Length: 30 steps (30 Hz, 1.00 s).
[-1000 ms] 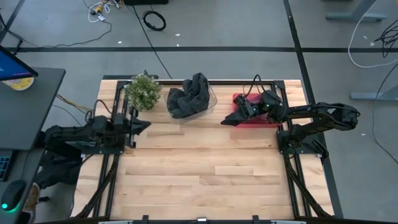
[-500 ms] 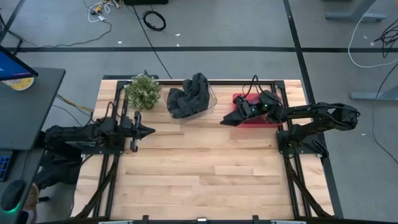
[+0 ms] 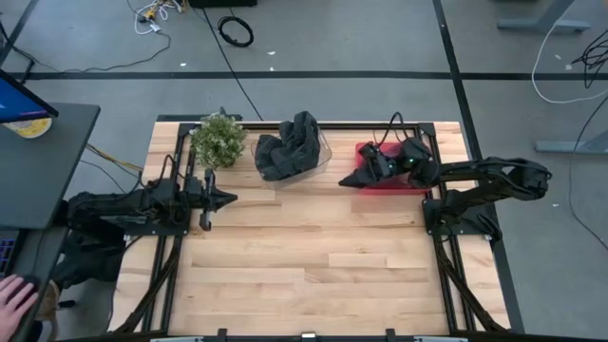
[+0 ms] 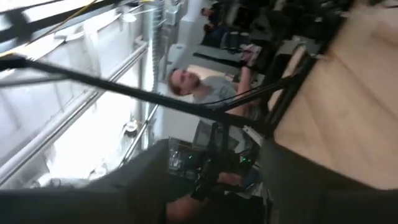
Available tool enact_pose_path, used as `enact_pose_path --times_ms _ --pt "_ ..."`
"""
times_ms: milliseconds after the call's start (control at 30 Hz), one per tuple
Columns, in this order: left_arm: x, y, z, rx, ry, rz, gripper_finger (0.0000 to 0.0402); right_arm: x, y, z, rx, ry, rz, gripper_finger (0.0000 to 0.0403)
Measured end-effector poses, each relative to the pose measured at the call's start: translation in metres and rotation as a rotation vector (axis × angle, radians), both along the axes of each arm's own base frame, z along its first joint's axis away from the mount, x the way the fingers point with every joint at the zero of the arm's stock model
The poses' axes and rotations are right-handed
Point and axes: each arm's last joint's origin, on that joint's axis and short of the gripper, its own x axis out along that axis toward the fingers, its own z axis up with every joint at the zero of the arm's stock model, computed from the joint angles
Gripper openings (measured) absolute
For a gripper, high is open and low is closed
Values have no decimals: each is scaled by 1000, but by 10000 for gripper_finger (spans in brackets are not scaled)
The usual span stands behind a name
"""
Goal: Pick & Place hat
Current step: Return to Home Position
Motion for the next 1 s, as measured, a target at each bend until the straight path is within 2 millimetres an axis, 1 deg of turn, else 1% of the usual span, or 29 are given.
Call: enact_pose_path --times_ms 67,200,233,267,300,400,500,567,733,867,1000 --pt "0 0 0 1 -6 4 3 -3 1 4 -22 -26 22 204" --pt "0 0 1 1 -13 3 3 -10 3 14 -86 -80 51 60" --pt "0 0 1 1 -13 3 3 -12 3 18 -104 -100 50 31" --pt "0 0 1 0 -13 3 3 -15 5 22 -119 -120 50 16" --pt "0 0 1 0 -14 2 3 -18 6 26 -129 -139 48 15" --pt "0 0 2 0 -18 2 3 -27 14 37 -150 -177 47 27" --pt "0 0 2 0 -19 1 3 -35 28 44 -201 -184 44 16" --pt "0 0 2 0 -20 0 3 -41 37 45 -237 -162 22 5" --pt "0 0 2 0 -21 -1 3 -61 56 47 -331 -119 -45 10" --pt "0 0 2 0 -21 -1 3 -78 66 50 -387 -111 -86 3" --pt "0 0 2 0 -21 -2 3 -91 75 50 -437 -111 -113 6"
